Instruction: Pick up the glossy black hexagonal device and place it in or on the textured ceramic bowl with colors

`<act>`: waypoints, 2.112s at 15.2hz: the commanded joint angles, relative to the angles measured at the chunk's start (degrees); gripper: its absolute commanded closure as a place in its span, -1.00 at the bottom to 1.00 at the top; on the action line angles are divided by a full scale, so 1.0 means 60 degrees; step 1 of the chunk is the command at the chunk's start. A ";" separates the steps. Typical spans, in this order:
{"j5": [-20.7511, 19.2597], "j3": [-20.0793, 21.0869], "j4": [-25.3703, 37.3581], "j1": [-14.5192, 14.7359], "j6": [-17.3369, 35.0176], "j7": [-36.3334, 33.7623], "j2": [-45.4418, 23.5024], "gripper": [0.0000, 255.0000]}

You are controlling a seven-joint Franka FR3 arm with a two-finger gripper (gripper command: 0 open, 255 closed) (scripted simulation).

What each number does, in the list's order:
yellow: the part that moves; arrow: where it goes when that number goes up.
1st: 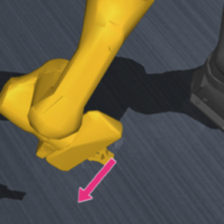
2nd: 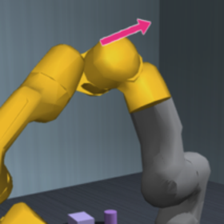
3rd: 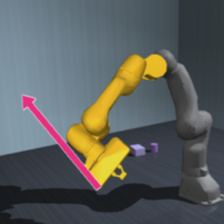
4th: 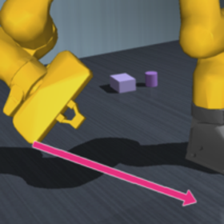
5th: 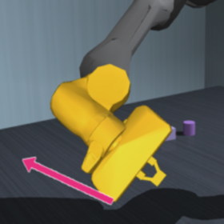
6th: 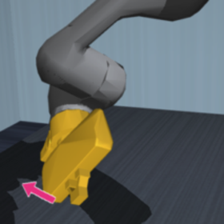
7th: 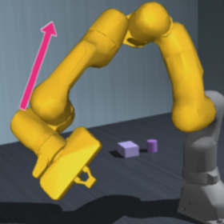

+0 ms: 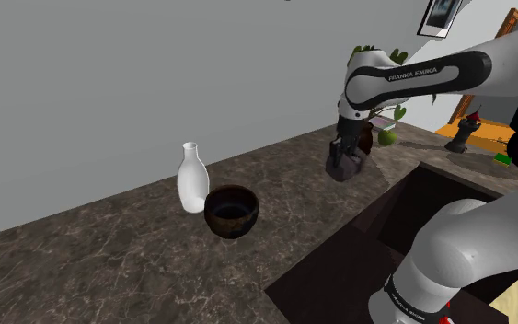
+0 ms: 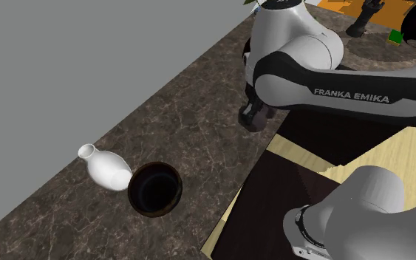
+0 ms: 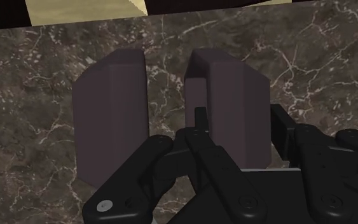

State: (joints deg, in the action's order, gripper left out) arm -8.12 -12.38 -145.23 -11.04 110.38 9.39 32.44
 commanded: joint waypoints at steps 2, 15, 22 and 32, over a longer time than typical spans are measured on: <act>0.0024 0.0039 0.0318 0.0004 -0.0427 0.0016 0.0110 1.00; 0.1014 0.1513 0.1494 0.0892 -0.1065 -0.1725 -0.0515 1.00; 0.1598 0.2620 0.2588 0.1535 -0.1018 -0.3192 -0.1660 1.00; 0.1791 0.3983 0.5048 0.2266 -0.1165 -0.5259 -0.3933 1.00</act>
State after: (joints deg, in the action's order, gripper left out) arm 2.69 10.74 -116.75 2.11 103.72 -20.81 10.32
